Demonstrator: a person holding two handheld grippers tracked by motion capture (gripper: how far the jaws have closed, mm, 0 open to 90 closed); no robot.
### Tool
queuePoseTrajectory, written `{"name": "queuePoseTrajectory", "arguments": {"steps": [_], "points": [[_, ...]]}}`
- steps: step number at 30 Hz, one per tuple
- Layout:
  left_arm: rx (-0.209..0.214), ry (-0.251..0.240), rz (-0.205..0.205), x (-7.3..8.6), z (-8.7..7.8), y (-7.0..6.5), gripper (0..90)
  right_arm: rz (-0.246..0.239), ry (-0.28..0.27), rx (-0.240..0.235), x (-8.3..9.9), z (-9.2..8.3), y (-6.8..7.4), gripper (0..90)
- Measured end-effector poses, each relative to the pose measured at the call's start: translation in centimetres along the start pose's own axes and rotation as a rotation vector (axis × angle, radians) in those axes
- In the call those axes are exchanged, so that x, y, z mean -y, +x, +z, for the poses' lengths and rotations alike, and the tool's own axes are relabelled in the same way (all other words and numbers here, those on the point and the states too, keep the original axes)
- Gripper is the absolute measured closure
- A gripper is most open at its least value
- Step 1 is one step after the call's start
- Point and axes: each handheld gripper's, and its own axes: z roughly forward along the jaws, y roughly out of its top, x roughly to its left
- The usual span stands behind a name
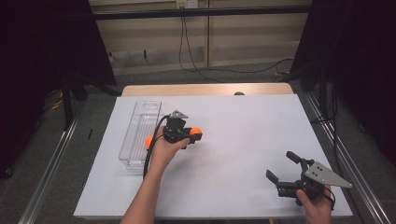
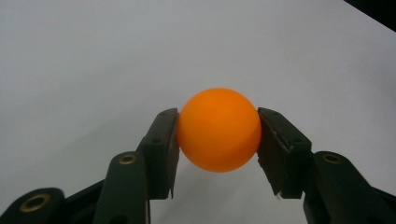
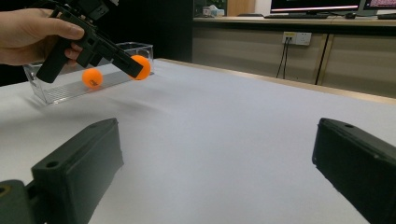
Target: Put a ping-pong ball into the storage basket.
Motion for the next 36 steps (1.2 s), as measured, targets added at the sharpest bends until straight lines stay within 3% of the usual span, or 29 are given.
{"name": "queuePoseTrajectory", "arguments": {"steps": [36], "points": [[-0.021, -0.015, -0.013, -0.4, -2.4, 1.2, 50.8, -0.001, 0.0, -0.001, 0.0, 0.0, 0.0, 1.1]]}}
